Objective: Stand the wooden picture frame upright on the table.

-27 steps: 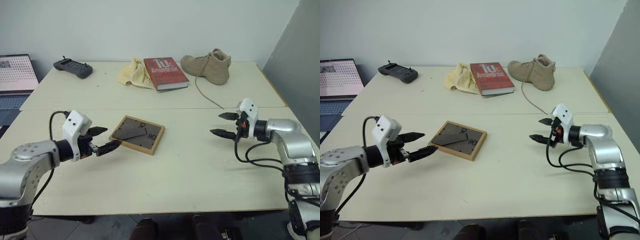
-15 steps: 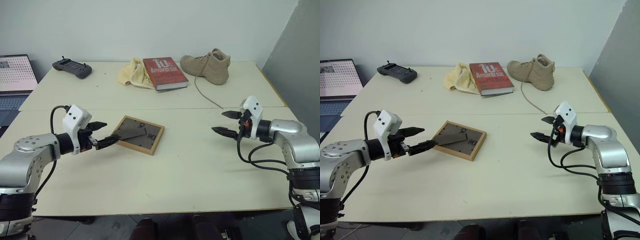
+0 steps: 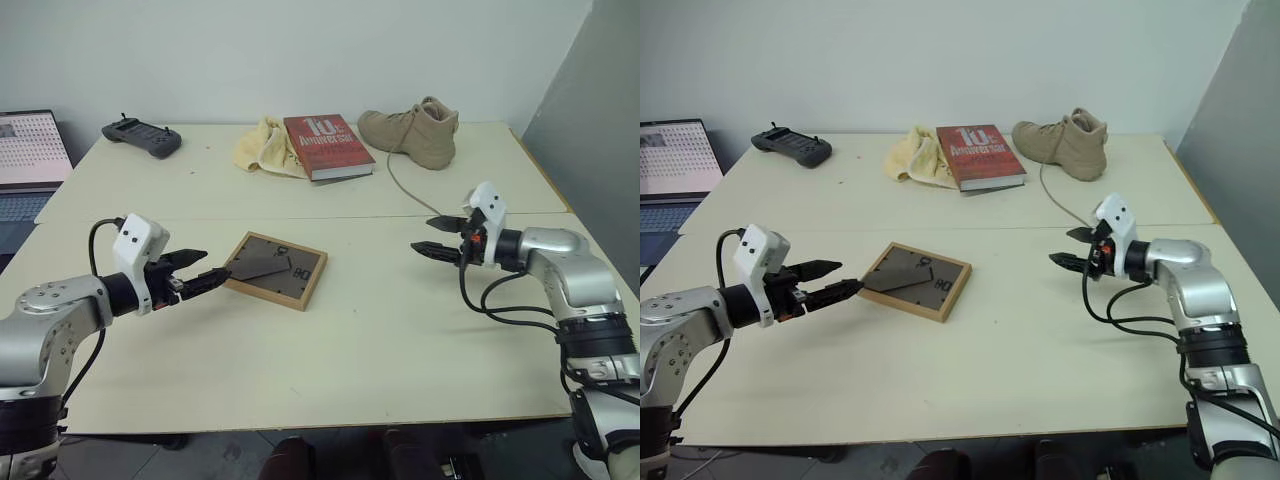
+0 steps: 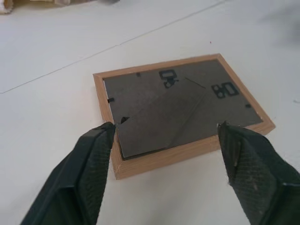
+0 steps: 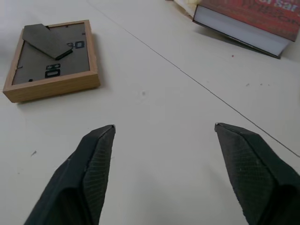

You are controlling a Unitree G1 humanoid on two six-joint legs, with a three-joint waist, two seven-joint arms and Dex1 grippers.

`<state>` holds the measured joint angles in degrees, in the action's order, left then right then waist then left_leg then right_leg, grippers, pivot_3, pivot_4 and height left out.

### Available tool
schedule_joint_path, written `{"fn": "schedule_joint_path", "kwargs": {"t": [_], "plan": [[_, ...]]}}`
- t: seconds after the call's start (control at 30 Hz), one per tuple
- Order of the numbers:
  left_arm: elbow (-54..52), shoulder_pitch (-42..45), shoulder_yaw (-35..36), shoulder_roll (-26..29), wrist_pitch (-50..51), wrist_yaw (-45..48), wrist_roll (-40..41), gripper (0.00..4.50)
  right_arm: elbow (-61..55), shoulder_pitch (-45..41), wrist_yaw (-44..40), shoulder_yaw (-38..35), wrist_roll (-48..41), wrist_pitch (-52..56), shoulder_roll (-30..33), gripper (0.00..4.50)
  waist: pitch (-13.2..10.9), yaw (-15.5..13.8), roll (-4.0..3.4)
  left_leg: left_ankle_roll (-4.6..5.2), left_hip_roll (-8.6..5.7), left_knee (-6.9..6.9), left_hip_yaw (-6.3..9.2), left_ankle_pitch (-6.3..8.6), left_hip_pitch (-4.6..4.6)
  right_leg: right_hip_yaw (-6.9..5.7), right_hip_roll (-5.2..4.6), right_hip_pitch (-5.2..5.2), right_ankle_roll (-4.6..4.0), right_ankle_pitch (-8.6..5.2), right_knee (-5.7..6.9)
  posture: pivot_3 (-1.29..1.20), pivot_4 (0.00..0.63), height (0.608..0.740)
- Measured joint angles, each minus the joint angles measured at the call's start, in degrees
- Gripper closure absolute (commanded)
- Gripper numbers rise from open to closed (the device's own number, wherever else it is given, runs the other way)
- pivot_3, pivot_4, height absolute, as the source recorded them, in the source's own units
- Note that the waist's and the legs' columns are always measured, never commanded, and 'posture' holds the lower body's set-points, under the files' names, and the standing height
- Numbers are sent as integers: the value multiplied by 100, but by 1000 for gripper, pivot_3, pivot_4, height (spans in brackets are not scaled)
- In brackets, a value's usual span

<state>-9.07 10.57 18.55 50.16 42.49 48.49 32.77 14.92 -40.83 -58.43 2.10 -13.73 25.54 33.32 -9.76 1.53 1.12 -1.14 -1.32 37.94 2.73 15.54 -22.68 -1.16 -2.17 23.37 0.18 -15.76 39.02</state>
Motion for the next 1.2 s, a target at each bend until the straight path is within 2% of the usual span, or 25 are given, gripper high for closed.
{"fn": "schedule_joint_path", "kwargs": {"t": [0.1, 0.2, 0.33, 0.4, 0.43, 0.47, 0.63, 0.8, 1.0, 1.2], "plan": [[-189, -360, 164, -159, 76, -218, 13, 2206, 505, -380, 85, 192, 148, -265, -416, 2483, 0, 38, 0, 0, 0, -1, -1, 0, 6, 11, 3, 0, 0, 0, 1, 0, 150, 740], [-312, -765, 315, -549, 80, -659, -52, 2797, 1309, -874, 360, 484, 447, -689, -1109, 3144, 0, 58, 0, 0, 1, -2, 0, 0, 14, 21, 10, 1, 0, 0, 3, 0, 150, 740], [-511, -1048, 125, -1144, 52, -1190, -226, 3555, 2666, -1508, 885, 775, 875, -1479, -1994, 3964, 2, 1, 3, -4, -2, -1, -3, 0, 6, 17, 3, 4, -1, 1, 1, 0, 150, 740], [-520, -1086, 41, -1384, 19, -1391, -296, 4118, 3322, -1731, 1079, 841, 1062, -1862, -2301, 4500, 3, -39, 5, -8, -7, 1, -3, 1, 3, 13, -4, 3, 1, 2, -1, 0, 150, 740], [-520, -1064, -28, -1508, -32, -1491, -341, 4411, 3608, -1809, 1182, 887, 1158, -2025, -2440, 4500, 4, -58, 7, -8, -9, 1, -2, 1, 3, 13, -5, 3, 3, 4, -1, 0, 150, 740], [-519, -1036, -73, -1628, -55, -1586, -379, 4473, 3940, -1900, 1328, 940, 1281, -2204, -2572, 4500, 5, -63, 9, -8, -10, 2, -2, 1, 4, 14, -5, 3, 4, 4, -1, 0, 150, 740], [-460, -723, -310, -1896, -188, -1888, -545, 4473, 5108, -2261, 2216, 1158, 1927, -2889, -2999, 4500, 5, -28, 9, -30, -10, 0, -3, -11, 4, 17, -3, 7, 2, 5, 3, 0, 150, 740], [-265, -556, -436, -1972, -217, -2012, -692, 4473, 5340, -2378, 2304, 1232, 2168, -3124, -3273, 4500, 5, 31, 8, -30, -8, -4, -1, -11, 8, 20, 2, 8, 2, 5, 5, 0, 150, 740], [135, -294, -625, -2003, -225, -2038, -940, 4473, 5048, -2226, 1375, 1280, 2160, -3097, -3290, 4500, 5, 22, 8, -29, -8, -3, 0, -10, 7, 20, 3, 8, 2, 5, 5, 0, 150, 740], [440, 51, -926, -1879, -371, -1859, -1239, 4473, 3603, -1441, -94, 1512, 2094, -2381, -2810, 4500, 7, -4, 10, -23, -9, -1, 4, -5, 6, 18, 2, 8, 3, 5, 3, 0, 150, 740]]}}
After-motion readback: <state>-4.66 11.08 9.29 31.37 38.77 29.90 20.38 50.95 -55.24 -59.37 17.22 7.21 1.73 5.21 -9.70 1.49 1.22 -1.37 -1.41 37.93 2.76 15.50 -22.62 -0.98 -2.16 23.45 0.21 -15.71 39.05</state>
